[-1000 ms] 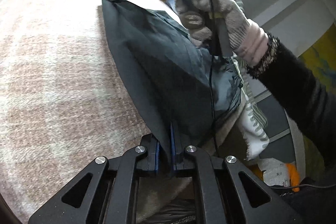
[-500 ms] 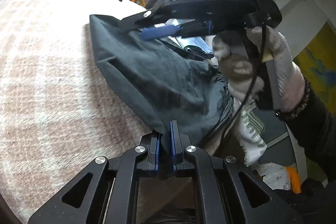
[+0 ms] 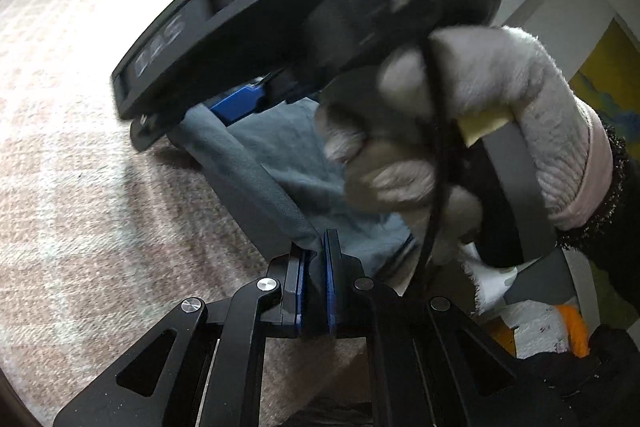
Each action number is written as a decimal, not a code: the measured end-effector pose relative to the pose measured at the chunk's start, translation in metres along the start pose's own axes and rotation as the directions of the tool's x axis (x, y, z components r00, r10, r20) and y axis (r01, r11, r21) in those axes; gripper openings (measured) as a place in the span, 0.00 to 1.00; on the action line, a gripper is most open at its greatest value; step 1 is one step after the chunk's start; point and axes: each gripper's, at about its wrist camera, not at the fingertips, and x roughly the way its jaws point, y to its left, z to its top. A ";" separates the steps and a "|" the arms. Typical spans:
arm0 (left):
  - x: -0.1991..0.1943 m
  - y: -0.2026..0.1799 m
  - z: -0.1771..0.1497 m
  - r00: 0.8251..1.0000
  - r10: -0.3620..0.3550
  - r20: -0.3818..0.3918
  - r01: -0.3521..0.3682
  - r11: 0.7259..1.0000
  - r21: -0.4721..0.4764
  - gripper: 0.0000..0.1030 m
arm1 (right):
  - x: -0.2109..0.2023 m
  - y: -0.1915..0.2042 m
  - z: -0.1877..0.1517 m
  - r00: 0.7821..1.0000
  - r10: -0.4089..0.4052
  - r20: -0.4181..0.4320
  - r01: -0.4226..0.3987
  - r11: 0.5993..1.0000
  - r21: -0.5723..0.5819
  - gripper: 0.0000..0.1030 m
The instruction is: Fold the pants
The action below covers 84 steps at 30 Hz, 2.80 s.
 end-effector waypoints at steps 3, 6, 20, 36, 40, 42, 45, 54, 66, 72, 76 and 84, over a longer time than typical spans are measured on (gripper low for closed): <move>0.002 -0.004 -0.001 1.000 0.005 -0.002 -0.005 1.000 0.012 0.06 | 0.001 -0.001 -0.005 0.999 -0.037 0.028 0.037 0.999 -0.005 0.38; 0.002 -0.004 -0.001 1.000 0.006 -0.006 -0.006 1.000 0.015 0.06 | -0.001 -0.011 -0.013 0.999 -0.012 0.046 0.011 1.000 0.022 0.19; -0.030 0.000 0.014 0.999 -0.039 0.008 0.039 0.999 0.009 0.34 | -0.052 -0.120 -0.066 0.925 0.234 0.298 -0.305 0.927 0.220 0.01; 0.067 -0.043 0.053 0.986 -0.129 -0.107 0.137 0.988 0.070 0.34 | -0.107 -0.228 -0.093 0.897 0.199 0.395 -0.323 0.904 0.279 0.01; 0.102 -0.054 0.059 0.979 -0.131 -0.155 0.147 0.985 0.093 0.34 | -0.101 -0.260 -0.106 0.906 0.177 0.385 -0.311 0.895 0.321 0.01; 0.103 -0.060 0.057 0.981 -0.104 -0.166 0.124 0.985 0.119 0.34 | -0.089 -0.274 -0.112 0.913 0.175 0.370 -0.306 0.892 0.334 0.01; 0.103 -0.067 0.065 0.988 -0.025 -0.150 0.055 0.978 0.202 0.35 | -0.072 -0.288 -0.117 0.916 0.198 0.348 -0.320 0.885 0.339 0.02; 0.145 -0.046 0.085 0.977 0.044 -0.209 -0.010 0.987 0.162 0.51 | -0.056 -0.308 -0.114 0.873 0.327 0.361 -0.438 0.852 0.288 0.40; 0.149 -0.066 0.066 0.968 -0.074 -0.239 0.118 0.978 0.173 0.18 | -0.033 -0.319 -0.068 0.882 0.305 0.358 -0.427 0.838 0.339 0.32; 0.153 -0.099 0.050 0.963 -0.080 -0.256 0.152 0.949 0.277 0.07 | -0.034 -0.317 -0.064 0.903 0.250 0.349 -0.369 0.868 0.332 0.11; 0.161 -0.110 0.047 0.961 -0.099 -0.259 0.175 0.941 0.289 0.05 | -0.041 -0.314 -0.063 0.905 0.227 0.361 -0.351 0.877 0.329 0.06; 0.159 -0.136 0.043 0.965 -0.115 -0.238 0.200 0.906 0.373 0.05 | -0.068 -0.311 -0.064 0.898 0.178 0.402 -0.317 0.896 0.312 0.02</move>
